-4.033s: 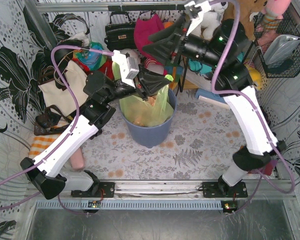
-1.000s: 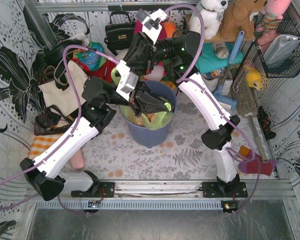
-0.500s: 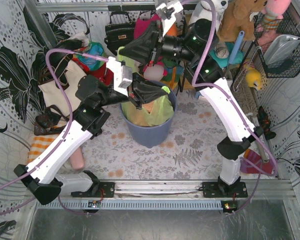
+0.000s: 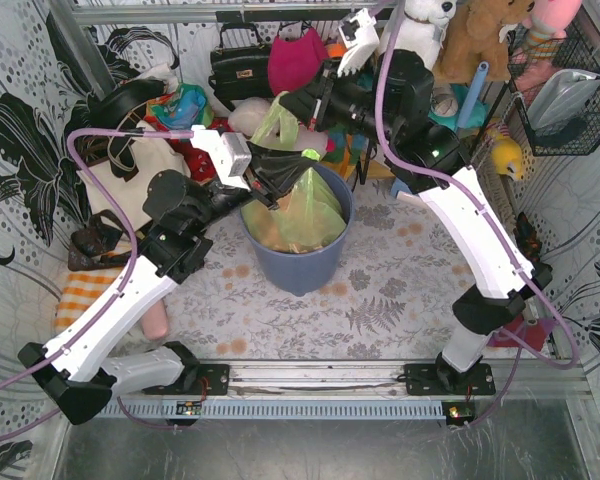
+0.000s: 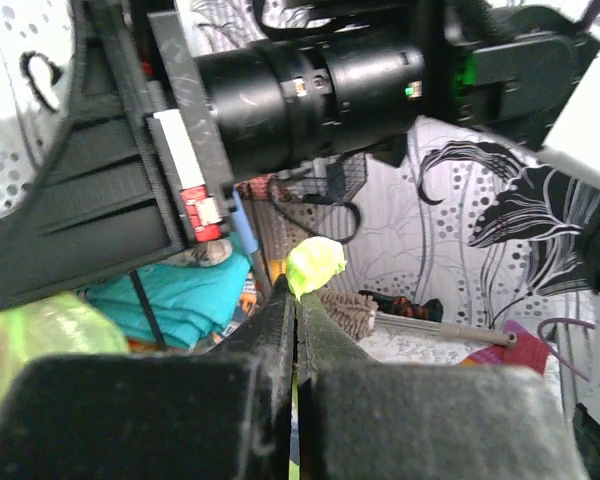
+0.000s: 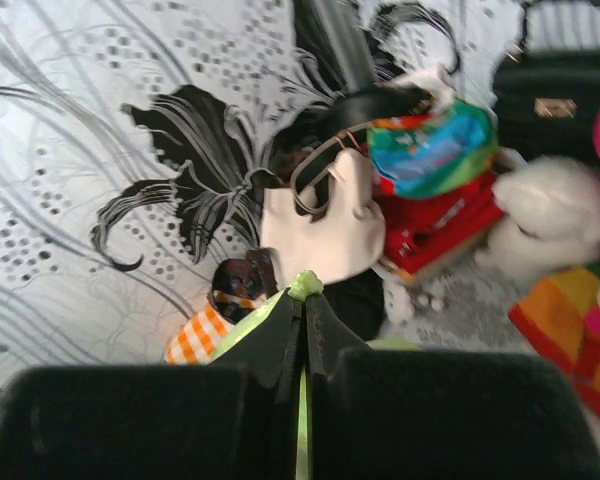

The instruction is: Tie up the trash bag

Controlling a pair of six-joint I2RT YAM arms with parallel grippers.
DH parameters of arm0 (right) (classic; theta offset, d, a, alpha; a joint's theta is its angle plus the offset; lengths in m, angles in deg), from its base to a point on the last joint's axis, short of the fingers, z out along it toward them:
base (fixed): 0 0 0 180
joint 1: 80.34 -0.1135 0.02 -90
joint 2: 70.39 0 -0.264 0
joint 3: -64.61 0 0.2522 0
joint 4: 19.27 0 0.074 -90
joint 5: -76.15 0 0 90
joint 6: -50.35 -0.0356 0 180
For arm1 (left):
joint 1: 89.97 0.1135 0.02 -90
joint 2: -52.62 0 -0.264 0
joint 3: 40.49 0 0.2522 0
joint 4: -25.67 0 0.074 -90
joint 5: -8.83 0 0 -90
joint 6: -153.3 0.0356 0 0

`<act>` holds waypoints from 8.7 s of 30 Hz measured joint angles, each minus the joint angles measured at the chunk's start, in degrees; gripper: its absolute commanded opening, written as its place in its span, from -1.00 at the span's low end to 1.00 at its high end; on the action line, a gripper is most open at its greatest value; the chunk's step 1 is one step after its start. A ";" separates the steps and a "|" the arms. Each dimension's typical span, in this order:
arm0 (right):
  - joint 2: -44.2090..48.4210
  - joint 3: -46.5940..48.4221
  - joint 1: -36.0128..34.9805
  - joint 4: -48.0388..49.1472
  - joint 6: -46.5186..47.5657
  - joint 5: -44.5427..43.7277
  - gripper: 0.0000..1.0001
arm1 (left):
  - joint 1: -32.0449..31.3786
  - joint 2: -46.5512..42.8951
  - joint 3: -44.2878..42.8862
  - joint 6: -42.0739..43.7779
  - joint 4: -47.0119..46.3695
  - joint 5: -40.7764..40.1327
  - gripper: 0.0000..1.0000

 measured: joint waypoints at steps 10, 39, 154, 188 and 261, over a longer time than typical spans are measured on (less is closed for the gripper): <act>12.81 -16.41 -1.51 -5.35 -5.01 -13.00 -1.00 | 0.00 -2.08 4.61 0.50 -3.13 -13.60 -1.00; 8.31 -9.66 -7.91 5.75 -2.21 -17.09 -1.00 | 0.02 3.69 -5.49 1.44 0.52 3.34 -1.00; 2.12 11.23 -7.58 -9.07 18.93 -35.80 -1.00 | 8.59 5.25 -27.85 -5.64 22.49 -21.14 -1.00; 17.27 -17.11 -5.68 1.46 19.76 -38.60 -0.29 | 8.59 0.17 -19.43 -12.90 23.76 -19.10 0.01; 7.89 3.72 -2.25 -17.03 13.79 -31.17 -0.85 | -20.41 9.66 -2.64 -7.61 -2.38 -43.23 0.17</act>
